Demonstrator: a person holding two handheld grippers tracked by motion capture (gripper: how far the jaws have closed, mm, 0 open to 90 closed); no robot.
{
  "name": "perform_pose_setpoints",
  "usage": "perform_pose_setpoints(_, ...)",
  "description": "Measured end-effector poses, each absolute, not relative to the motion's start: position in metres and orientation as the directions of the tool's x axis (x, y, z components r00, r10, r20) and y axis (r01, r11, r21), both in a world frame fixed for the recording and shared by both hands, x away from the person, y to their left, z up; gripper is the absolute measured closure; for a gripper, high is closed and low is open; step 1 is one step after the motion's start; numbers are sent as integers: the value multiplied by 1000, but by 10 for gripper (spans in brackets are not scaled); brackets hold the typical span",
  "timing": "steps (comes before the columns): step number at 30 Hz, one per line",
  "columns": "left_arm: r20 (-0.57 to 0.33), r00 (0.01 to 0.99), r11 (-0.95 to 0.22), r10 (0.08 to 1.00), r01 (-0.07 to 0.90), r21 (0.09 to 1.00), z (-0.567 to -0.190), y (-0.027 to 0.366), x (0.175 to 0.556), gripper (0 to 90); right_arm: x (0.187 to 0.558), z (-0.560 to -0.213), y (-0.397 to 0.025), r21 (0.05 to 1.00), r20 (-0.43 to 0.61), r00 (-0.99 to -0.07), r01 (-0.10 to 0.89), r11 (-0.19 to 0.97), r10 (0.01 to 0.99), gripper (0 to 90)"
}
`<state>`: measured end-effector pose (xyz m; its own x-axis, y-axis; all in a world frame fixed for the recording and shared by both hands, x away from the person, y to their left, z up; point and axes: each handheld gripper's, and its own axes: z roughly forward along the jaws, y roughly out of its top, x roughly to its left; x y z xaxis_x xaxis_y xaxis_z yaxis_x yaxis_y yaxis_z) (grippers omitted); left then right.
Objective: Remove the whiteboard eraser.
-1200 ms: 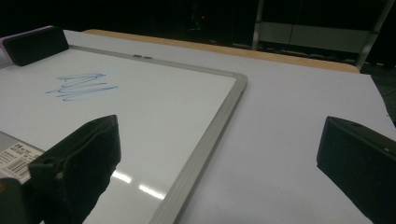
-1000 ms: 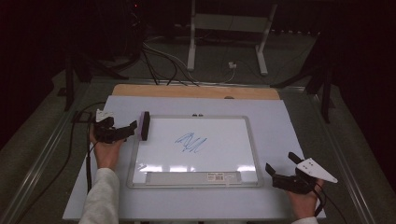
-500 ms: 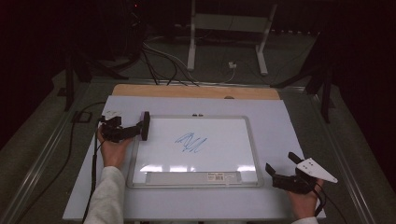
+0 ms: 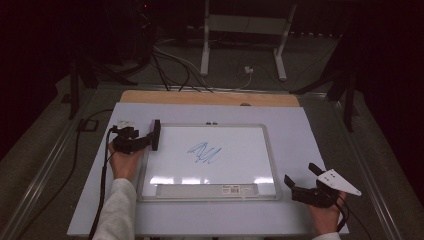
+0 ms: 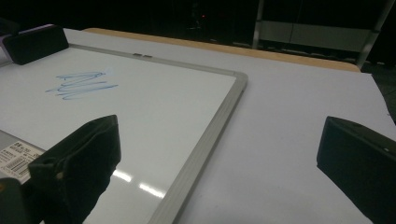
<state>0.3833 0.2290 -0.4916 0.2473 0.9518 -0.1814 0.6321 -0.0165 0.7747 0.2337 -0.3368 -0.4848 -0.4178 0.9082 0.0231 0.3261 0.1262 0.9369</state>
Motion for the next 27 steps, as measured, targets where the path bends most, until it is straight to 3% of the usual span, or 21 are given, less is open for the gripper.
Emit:
perform_pose_setpoints(11,-246,280,0,928,660,751,-497,213,389,335,234,-485,-337,937,25,-418,327,125,908,0)
perform_pose_setpoints(27,-215,277,-42,937,699,714,-508,205,392,333,234,-485,-337,936,27,-419,330,125,908,0)
